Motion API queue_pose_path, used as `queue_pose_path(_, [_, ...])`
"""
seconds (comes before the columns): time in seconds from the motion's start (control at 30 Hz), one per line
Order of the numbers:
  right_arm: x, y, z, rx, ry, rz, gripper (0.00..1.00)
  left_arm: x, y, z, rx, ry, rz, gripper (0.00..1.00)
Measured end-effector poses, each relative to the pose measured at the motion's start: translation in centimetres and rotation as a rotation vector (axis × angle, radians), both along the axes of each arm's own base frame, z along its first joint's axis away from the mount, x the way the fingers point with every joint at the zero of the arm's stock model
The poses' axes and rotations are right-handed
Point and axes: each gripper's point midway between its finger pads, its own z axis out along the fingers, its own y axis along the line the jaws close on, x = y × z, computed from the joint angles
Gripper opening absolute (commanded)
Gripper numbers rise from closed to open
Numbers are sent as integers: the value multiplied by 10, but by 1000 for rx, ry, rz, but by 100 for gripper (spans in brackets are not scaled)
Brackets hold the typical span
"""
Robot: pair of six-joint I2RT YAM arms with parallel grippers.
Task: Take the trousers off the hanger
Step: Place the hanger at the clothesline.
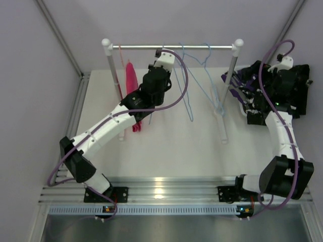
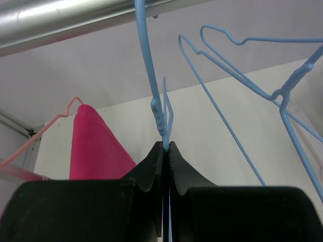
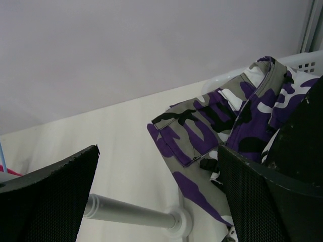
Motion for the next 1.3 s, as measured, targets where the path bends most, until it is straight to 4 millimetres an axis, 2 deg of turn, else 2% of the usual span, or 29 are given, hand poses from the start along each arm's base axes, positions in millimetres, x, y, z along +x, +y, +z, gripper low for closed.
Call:
queue_pose_path(0.3, [0,2,-7,4,15,4,99,-6,13,-4,-30,-19,34,1])
queue_pose_path(0.43, [0,2,-7,3,14,4,99,-5,14,-5,-41,-25,48,11])
queue_pose_path(0.5, [0,2,-7,3,14,4,99,-4,14,-7,-48,-27,51,21])
queue_pose_path(0.57, [0,2,-7,3,14,4,99,-5,15,-20,-29,-3,57,22])
queue_pose_path(0.7, [0,2,-7,3,13,5,99,-9,19,-57,46,72,59,25])
queue_pose_path(0.77, [0,2,-7,3,14,5,99,-10,20,-68,64,94,61,26])
queue_pose_path(1.13, [0,2,-7,3,14,5,99,-12,22,-78,80,115,66,28])
queue_pose_path(1.3, [0,2,-8,3,15,5,99,-13,22,-85,72,126,69,37])
